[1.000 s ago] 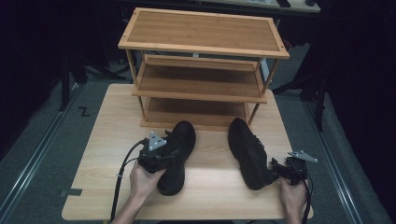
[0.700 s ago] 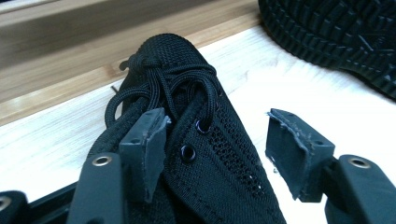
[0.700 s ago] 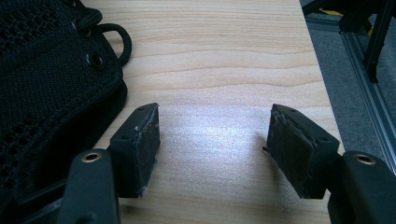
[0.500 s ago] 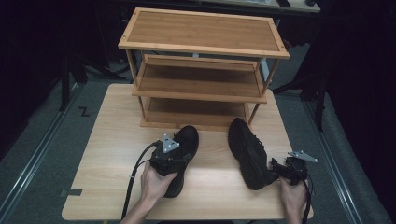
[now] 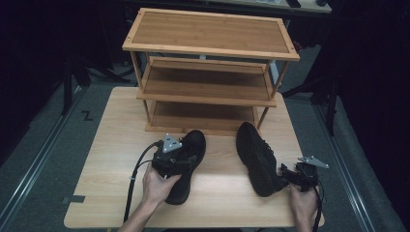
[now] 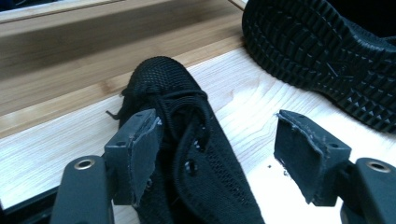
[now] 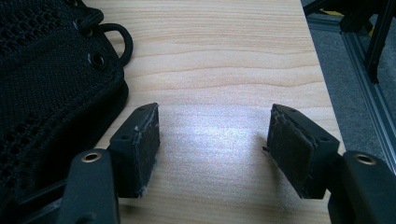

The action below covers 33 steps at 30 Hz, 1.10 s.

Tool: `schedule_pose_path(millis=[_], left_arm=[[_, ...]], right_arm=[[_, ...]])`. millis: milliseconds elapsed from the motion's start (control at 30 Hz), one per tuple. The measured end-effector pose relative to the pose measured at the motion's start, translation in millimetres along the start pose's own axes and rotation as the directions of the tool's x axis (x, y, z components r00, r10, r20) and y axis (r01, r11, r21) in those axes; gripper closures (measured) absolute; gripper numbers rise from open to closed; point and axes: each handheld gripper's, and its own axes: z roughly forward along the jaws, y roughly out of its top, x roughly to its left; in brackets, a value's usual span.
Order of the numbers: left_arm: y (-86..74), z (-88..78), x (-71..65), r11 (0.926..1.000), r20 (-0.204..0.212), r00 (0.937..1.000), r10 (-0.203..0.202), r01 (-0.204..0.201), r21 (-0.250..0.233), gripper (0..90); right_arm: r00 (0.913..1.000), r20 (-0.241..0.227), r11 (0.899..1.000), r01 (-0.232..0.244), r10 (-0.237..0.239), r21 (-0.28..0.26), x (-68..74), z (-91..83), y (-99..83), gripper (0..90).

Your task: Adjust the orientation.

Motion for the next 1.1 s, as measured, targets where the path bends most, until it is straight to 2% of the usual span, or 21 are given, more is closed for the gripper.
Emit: schedule_pose_path(millis=[233, 433, 700, 1100], left_arm=[[-3.2, -9.8, 12.1, 0.9999, -0.049, 0.9988, -0.002, 0.001, -0.016, 31.1], [-13.3, -15.9, 28.3, 0.9997, -0.085, 0.9962, -0.020, 0.021, 0.009, 30.9], [-24.8, -14.9, 33.9, 0.9987, -0.091, 0.9953, -0.033, 0.037, 0.037, 32.4], [-28.9, -1.0, 30.9, 0.9976, -0.117, 0.9930, -0.015, 0.023, 0.065, 45.7]], right_arm=[[1.0000, -0.001, 1.000, 0.000, 0.000, 0.000, 0.0, 0.0, 0.0, 34.5], [1.0000, 0.000, 1.000, 0.000, 0.000, 0.000, 0.0, 0.0, 0.0, 34.4], [1.0000, 0.000, 1.000, 0.003, -0.003, -0.001, -0.1, 0.0, 0.0, 34.5], [1.0000, 0.000, 1.000, 0.001, -0.001, 0.000, 0.2, 0.0, 0.0, 34.4]])
